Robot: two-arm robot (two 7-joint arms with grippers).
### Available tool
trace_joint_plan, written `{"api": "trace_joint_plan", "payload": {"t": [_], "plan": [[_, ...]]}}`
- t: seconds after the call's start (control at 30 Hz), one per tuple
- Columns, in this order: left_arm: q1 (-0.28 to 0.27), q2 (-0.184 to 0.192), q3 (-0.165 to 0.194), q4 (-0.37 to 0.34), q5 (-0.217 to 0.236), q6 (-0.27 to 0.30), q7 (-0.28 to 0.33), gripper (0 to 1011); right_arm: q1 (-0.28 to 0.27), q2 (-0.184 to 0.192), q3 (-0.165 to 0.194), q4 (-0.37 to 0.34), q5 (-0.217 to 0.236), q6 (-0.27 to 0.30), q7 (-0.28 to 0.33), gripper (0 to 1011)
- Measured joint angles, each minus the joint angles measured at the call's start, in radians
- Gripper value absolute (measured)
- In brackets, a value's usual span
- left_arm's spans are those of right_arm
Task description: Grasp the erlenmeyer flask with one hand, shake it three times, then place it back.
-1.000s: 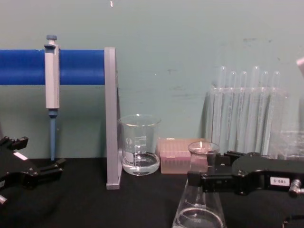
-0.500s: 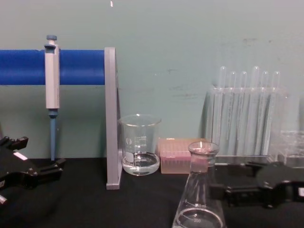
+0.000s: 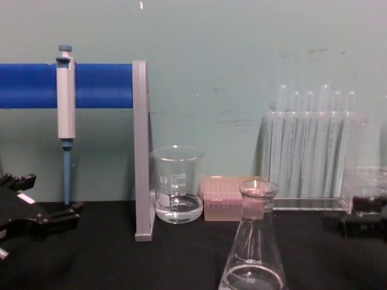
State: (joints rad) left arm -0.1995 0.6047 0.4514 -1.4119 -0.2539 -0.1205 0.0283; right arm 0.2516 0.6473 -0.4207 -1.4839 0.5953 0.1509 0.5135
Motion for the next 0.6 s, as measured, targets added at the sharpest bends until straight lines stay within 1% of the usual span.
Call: {"api": "trace_joint_plan", "payload": {"t": [0.03,0.07,0.13,0.17,0.2,0.23,0.27,0.3,0.37,0.43,0.47,0.5,0.57,0.6], "plan": [[0.0,0.0,0.0,0.0,0.0,0.0,0.0,1001,-0.002,-0.004,0.007,-0.001,-0.001,-0.002,-0.015,1002],[0.0,0.0,0.0,0.0,0.0,0.0,0.0,1001,-0.004,-0.016,0.02,-0.003,-0.007,-0.009,-0.046,1002],[0.0,0.0,0.0,0.0,0.0,0.0,0.0,1001,-0.004,-0.031,0.033,-0.003,-0.016,-0.016,-0.075,1002],[0.0,0.0,0.0,0.0,0.0,0.0,0.0,1001,-0.004,-0.046,0.044,-0.003,-0.021,-0.019,-0.104,1002],[0.0,0.0,0.0,0.0,0.0,0.0,0.0,1001,-0.004,-0.046,0.044,-0.003,-0.021,-0.019,-0.104,1002],[0.0,0.0,0.0,0.0,0.0,0.0,0.0,1001,-0.002,-0.063,0.056,-0.001,-0.027,-0.024,-0.132,1002],[0.0,0.0,0.0,0.0,0.0,0.0,0.0,1001,0.0,-0.071,0.061,0.0,-0.031,-0.027,-0.144,1002],[0.0,0.0,0.0,0.0,0.0,0.0,0.0,1001,0.002,-0.085,0.069,0.002,-0.041,-0.035,-0.168,1002],[0.0,0.0,0.0,0.0,0.0,0.0,0.0,1001,0.005,-0.101,0.075,0.004,-0.056,-0.047,-0.196,1002],[0.0,0.0,0.0,0.0,0.0,0.0,0.0,1001,0.011,-0.127,0.084,0.009,-0.094,-0.073,-0.247,1002],[0.0,0.0,0.0,0.0,0.0,0.0,0.0,1001,0.011,-0.127,0.084,0.009,-0.094,-0.073,-0.247,1002],[0.0,0.0,0.0,0.0,0.0,0.0,0.0,1001,0.014,-0.137,0.086,0.013,-0.117,-0.083,-0.273,1002],[0.0,0.0,0.0,0.0,0.0,0.0,0.0,1001,0.017,-0.146,0.087,0.016,-0.136,-0.09,-0.293,1002],[0.0,0.0,0.0,0.0,0.0,0.0,0.0,1001,0.019,-0.156,0.087,0.02,-0.155,-0.095,-0.315,1003]]}}
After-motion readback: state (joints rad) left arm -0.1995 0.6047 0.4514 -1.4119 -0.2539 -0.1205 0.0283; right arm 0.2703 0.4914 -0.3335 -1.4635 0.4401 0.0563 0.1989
